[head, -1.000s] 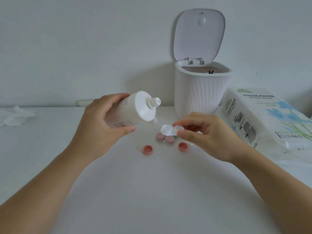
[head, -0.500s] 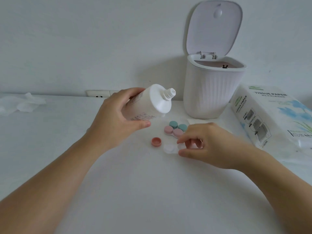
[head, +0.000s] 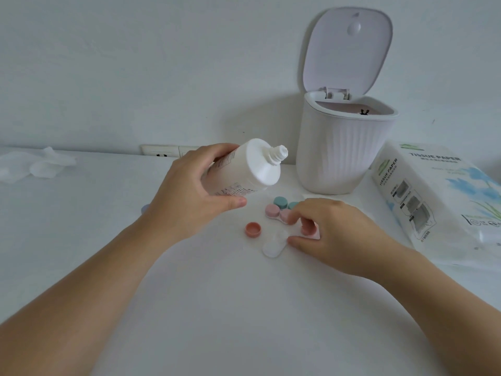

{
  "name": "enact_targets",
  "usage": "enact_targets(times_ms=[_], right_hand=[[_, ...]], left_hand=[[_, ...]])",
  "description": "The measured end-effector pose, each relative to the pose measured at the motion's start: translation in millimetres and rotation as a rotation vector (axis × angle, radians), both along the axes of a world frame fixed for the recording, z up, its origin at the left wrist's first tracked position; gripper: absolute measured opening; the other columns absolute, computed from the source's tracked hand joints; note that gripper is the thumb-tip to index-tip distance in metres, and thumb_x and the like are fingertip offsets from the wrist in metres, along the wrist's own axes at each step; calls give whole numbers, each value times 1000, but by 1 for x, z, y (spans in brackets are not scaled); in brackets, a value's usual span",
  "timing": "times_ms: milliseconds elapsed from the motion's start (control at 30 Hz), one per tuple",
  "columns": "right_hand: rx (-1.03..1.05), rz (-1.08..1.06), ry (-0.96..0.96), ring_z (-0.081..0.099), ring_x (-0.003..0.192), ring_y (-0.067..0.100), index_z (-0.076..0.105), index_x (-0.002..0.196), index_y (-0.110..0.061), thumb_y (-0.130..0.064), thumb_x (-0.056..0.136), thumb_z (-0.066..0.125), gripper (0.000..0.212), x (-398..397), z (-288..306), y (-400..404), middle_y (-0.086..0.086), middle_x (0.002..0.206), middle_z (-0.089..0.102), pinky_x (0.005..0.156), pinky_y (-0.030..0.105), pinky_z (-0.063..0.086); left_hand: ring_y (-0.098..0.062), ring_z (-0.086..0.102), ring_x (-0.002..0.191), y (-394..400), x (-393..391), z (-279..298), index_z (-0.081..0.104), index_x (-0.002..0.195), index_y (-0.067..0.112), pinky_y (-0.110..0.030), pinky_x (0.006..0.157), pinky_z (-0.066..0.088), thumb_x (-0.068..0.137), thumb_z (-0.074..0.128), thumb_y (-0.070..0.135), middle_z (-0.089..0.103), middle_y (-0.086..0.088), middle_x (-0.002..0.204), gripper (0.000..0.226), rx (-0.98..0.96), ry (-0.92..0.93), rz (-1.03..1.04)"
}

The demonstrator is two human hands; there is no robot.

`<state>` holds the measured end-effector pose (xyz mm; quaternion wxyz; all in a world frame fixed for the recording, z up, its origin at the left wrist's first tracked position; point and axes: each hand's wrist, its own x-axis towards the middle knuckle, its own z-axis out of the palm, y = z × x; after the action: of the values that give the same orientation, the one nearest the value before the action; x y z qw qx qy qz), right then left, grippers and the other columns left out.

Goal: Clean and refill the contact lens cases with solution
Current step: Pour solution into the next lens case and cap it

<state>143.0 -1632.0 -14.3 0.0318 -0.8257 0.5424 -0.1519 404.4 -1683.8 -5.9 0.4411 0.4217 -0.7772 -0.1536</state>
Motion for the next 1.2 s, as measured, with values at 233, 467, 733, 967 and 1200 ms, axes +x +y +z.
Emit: enact_targets(times_ms=[233, 467, 733, 967, 1200], right_hand=[[11, 34, 7, 46, 76, 6, 70, 95, -30, -29, 91, 66, 5, 10, -1, 4, -19, 81, 47, 66, 22, 35], [0, 117, 4, 56, 101, 13, 70, 114, -28, -31, 100, 54, 22, 19, -3, 7, -16, 102, 49, 83, 28, 43], [-40, 119, -30, 37, 109, -4, 70, 100, -31, -65, 81, 68, 38, 26, -13, 6, -27, 90, 34, 78, 16, 28], [66, 131, -152, 49, 82, -9, 74, 99, -33, -52, 82, 74, 25, 16, -13, 2, -22, 83, 46, 70, 13, 34], [168, 29, -487, 57, 63, 1, 77, 92, -32, -28, 80, 79, 12, 0, -2, -1, -17, 77, 69, 64, 13, 46]], left_hand=[[8, 51, 116, 1, 0, -1, 55, 124, 50, 0, 89, 32, 66, 91, 26, 60, 32, 119, 73, 10, -2, -9], [8, 51, 115, -1, 1, -1, 59, 125, 46, 0, 89, 32, 66, 94, 20, 62, 29, 118, 73, -7, 7, 0], [11, 49, 114, -1, 2, -1, 60, 128, 37, 1, 90, 31, 66, 93, 20, 61, 28, 120, 72, -1, -20, 5], [10, 48, 115, -4, 4, -2, 60, 130, 34, 1, 90, 30, 67, 93, 19, 61, 27, 121, 73, 8, -42, 6], [4, 52, 119, -10, 10, -6, 58, 129, 41, -9, 96, 35, 66, 93, 20, 61, 28, 123, 75, 7, -92, 24]])
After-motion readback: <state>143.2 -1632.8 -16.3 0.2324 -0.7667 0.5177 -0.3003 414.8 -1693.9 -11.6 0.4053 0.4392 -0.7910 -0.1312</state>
